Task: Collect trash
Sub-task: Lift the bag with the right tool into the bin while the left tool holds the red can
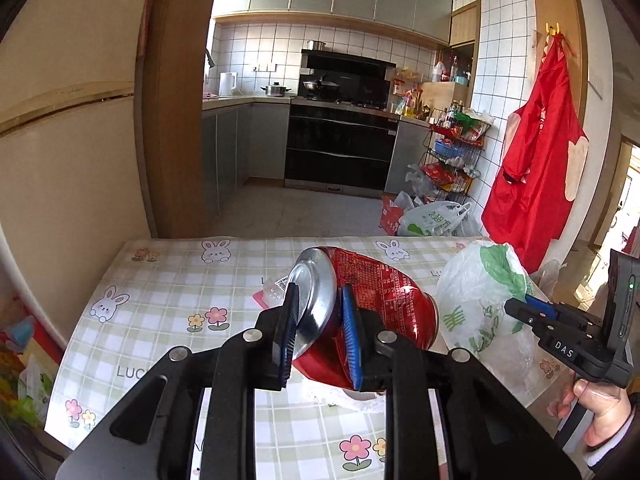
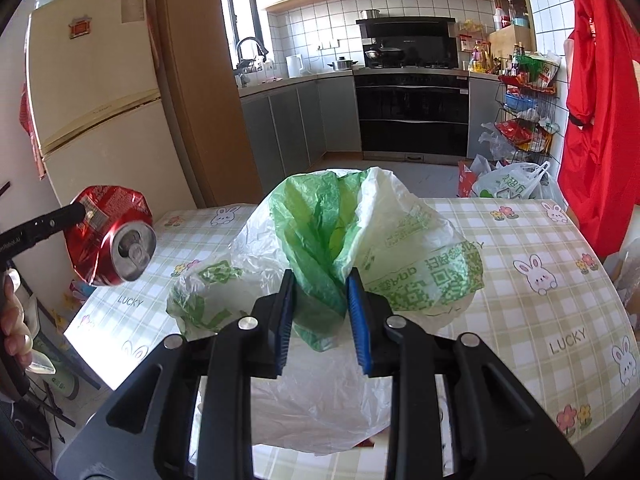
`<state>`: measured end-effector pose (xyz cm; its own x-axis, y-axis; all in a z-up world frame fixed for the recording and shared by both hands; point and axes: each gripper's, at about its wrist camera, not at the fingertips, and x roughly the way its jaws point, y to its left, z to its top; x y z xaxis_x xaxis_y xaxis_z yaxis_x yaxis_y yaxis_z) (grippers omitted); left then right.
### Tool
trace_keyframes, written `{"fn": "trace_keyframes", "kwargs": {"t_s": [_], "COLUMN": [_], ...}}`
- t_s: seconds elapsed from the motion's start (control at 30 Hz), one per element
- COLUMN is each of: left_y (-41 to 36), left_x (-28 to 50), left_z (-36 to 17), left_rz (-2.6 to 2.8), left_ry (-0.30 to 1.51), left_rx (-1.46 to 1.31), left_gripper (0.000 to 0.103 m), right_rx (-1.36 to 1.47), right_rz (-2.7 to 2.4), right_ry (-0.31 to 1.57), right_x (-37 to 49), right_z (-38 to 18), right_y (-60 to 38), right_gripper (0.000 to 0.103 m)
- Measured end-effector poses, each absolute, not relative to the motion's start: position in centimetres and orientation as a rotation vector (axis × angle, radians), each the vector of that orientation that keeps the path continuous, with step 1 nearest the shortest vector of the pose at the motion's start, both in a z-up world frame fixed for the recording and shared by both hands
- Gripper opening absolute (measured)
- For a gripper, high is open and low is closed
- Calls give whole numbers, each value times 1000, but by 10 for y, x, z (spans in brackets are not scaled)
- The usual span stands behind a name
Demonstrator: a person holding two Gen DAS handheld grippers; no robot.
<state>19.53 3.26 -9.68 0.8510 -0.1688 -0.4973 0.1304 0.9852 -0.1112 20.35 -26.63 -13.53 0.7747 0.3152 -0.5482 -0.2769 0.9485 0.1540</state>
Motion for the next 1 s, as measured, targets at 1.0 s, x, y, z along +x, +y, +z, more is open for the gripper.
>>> {"fn": "trace_keyframes", "kwargs": {"t_s": [1.0], "left_y": [50], "left_x": [63], "left_z": [-106], "left_rz": [-219], "left_ry": [486], "left_rx": [-138], "left_gripper": [21], "right_rx": [16], "right_rz": [507], "right_ry": [875], "right_x": [43], "right_z": [-216], "right_y": [-223], "right_gripper": [37]}}
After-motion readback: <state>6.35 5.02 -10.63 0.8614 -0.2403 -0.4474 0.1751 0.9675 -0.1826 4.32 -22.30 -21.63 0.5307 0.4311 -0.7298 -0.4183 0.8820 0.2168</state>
